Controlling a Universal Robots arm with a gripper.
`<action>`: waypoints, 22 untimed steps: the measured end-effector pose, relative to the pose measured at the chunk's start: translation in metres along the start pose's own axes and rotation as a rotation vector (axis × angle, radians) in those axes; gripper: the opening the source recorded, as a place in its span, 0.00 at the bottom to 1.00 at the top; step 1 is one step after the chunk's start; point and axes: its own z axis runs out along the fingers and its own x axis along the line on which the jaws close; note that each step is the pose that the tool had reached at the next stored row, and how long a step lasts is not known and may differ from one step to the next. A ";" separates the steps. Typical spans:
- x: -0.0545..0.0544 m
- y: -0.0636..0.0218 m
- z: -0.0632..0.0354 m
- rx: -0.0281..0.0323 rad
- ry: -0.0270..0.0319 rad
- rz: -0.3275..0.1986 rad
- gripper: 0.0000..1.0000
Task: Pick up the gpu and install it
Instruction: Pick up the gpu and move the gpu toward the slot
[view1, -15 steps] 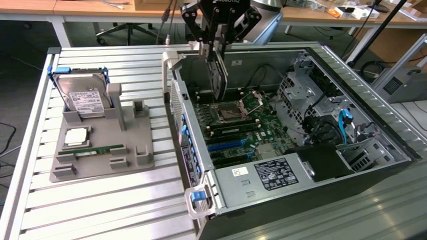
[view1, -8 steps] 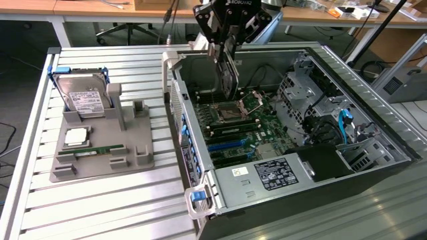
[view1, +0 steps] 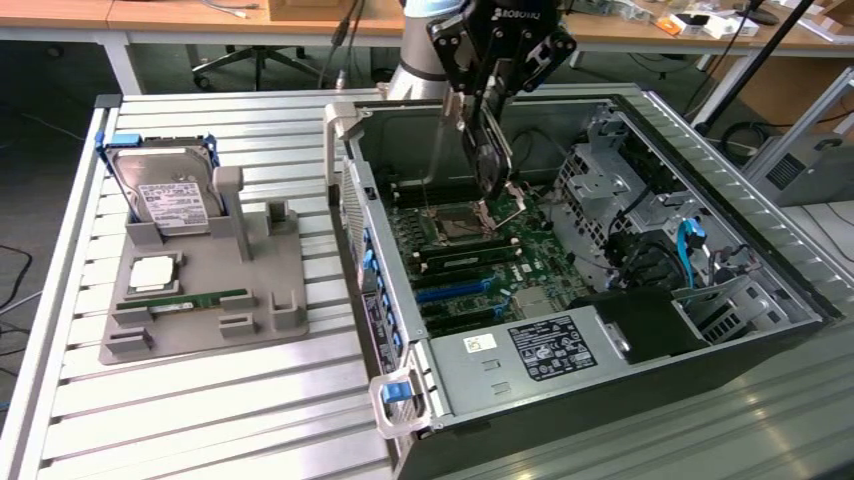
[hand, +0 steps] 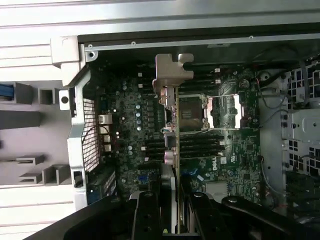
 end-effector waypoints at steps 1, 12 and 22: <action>-0.004 0.0001 0.0009 0.0009 0.0004 0.000 0.27; -0.043 0.0000 0.0100 0.0070 0.0028 -0.005 0.27; -0.076 -0.0042 0.0204 0.0132 0.0054 -0.009 0.27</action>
